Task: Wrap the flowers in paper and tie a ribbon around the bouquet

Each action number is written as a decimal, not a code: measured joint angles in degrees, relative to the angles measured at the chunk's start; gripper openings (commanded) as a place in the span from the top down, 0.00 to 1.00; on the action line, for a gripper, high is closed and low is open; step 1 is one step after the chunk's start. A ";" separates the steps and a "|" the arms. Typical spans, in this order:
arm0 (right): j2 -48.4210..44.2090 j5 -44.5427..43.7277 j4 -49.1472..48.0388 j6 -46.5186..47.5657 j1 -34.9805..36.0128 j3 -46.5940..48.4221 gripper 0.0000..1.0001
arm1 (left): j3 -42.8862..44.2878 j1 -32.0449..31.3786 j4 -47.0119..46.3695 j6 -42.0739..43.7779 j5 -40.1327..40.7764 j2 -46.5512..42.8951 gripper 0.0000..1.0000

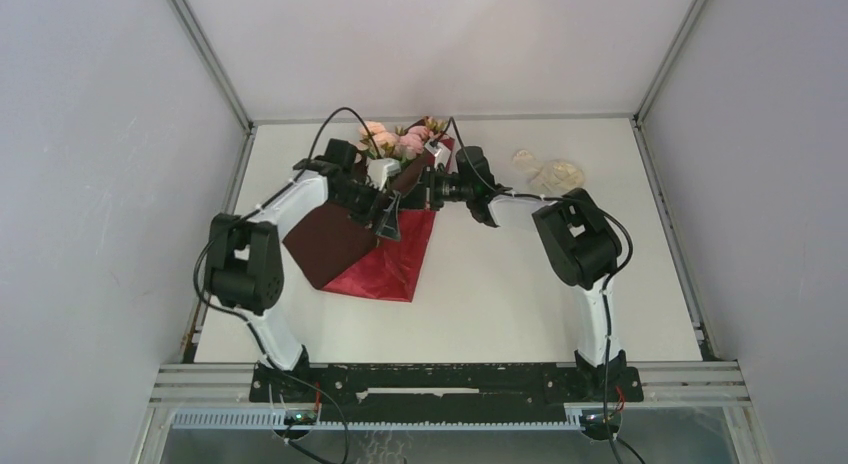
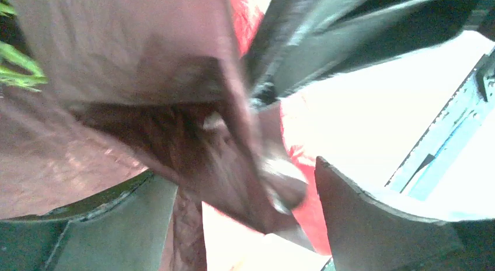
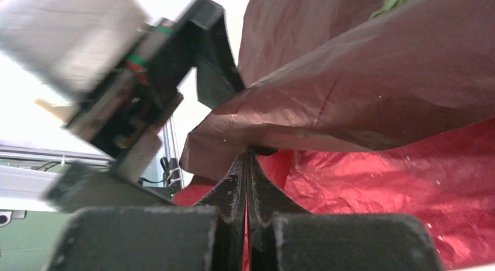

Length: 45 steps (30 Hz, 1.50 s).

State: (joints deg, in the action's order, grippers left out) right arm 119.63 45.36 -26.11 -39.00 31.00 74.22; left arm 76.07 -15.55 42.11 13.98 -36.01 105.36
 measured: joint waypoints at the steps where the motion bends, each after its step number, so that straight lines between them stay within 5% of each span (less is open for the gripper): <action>1: 0.44 -0.35 -0.39 -0.44 0.28 0.76 1.00 | 0.00 0.33 0.59 1.40 0.11 -1.73 0.07; 11: 5.64 -3.21 -1.60 -5.03 2.10 8.48 1.00 | -2.80 2.08 1.70 10.49 3.52 -11.93 0.07; 19: 8.87 -4.76 -1.60 -8.37 3.50 13.66 1.00 | -4.83 2.38 -6.99 6.32 12.02 -12.24 0.14; 26: 8.87 -7.26 -3.04 -11.82 3.65 14.36 1.00 | -4.96 4.15 -14.58 1.03 10.19 -12.24 0.17; 29: 8.98 -8.37 -3.10 -13.14 3.65 14.56 1.00 | -5.57 4.35 -16.52 -0.57 8.52 -12.20 0.33; 35: 9.84 -8.92 -3.21 -14.29 3.72 16.17 1.00 | -5.79 4.66 -18.80 -3.48 9.01 -9.60 0.93; 39: 9.84 -8.76 -2.82 -14.08 3.80 16.22 0.79 | -5.79 5.86 -19.15 -5.03 9.09 -8.46 0.97; 45: 6.56 -9.97 3.17 -8.09 4.35 12.13 0.68 | -5.81 9.44 -19.37 -6.56 9.05 -7.50 0.97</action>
State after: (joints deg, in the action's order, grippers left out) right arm 126.19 35.40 -22.94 -47.09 35.35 86.35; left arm 70.26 -6.11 22.74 7.42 -26.96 97.86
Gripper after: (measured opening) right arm 0.299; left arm 0.032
